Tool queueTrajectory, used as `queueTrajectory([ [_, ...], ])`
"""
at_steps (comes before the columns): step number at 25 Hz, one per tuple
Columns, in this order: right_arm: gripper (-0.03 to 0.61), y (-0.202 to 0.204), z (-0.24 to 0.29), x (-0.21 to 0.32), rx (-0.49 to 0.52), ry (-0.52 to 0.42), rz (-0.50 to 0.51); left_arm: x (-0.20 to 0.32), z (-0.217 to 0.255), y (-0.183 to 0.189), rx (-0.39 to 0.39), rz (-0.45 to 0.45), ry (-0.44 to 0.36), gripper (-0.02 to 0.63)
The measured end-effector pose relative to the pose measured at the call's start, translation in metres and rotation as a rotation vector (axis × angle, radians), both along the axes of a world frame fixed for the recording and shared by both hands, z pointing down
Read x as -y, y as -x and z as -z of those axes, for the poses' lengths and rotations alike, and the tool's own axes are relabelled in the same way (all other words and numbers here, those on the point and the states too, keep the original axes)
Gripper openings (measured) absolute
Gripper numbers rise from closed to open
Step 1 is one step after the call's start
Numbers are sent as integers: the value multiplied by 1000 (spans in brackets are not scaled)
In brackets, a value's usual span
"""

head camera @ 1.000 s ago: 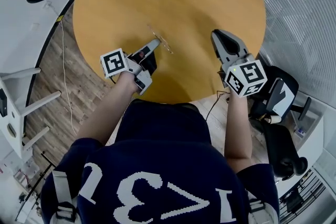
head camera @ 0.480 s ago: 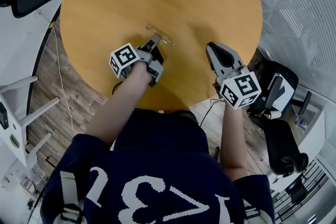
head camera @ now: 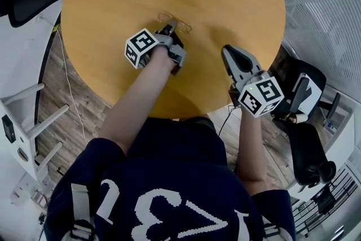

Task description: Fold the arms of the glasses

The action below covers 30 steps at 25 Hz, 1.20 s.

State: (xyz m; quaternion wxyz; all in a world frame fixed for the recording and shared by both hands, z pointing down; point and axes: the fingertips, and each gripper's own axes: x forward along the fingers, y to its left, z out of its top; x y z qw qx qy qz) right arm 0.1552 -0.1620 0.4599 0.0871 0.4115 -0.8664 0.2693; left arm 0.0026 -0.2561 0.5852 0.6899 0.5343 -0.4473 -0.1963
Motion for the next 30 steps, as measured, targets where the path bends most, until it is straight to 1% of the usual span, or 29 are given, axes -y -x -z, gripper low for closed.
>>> queueTrajectory([
  [6, 44, 7, -5, 0, -11, 14, 10, 8, -3, -3, 20, -12, 13, 21],
  [11, 44, 10, -1, 1, -11, 9, 13, 7, -3, 0, 5, -7, 25, 20],
  [14, 44, 12, 2, 1, -8, -2, 20, 7, 0, -3, 11, -40, 2, 20],
  [16, 44, 13, 4, 2, -16, -16, 25, 7, 8, -4, 20, -63, -36, 20],
  [18, 44, 13, 10, 5, -29, -41, 25, 8, 24, 0, 40, -81, -99, 20],
  [20, 43, 13, 20, 9, -41, -75, 17, 10, 49, 8, 74, -111, -208, 20],
  [21, 41, 12, 26, 11, -50, -93, 10, 10, 64, 11, 96, -139, -288, 20],
  [22, 41, 12, 33, 14, -61, -110, 0, 10, 81, 14, 128, -180, -384, 20],
  [23, 41, 11, 39, 16, -72, -122, -12, 9, 96, 16, 177, -232, -480, 20],
  [24, 40, 10, 44, 20, -82, -127, -26, 5, 108, 20, 247, -288, -562, 20],
  [25, 39, 10, 49, 23, -87, -131, -41, 1, 117, 25, 333, -339, -624, 20],
  [27, 37, 10, 60, 27, -92, -152, -66, -9, 132, 37, 506, -416, -706, 20],
  [28, 36, 10, 67, 28, -95, -169, -76, -15, 141, 44, 582, -436, -735, 20],
  [30, 34, 11, 81, 30, -107, -214, -93, -23, 161, 57, 717, -445, -786, 20],
])
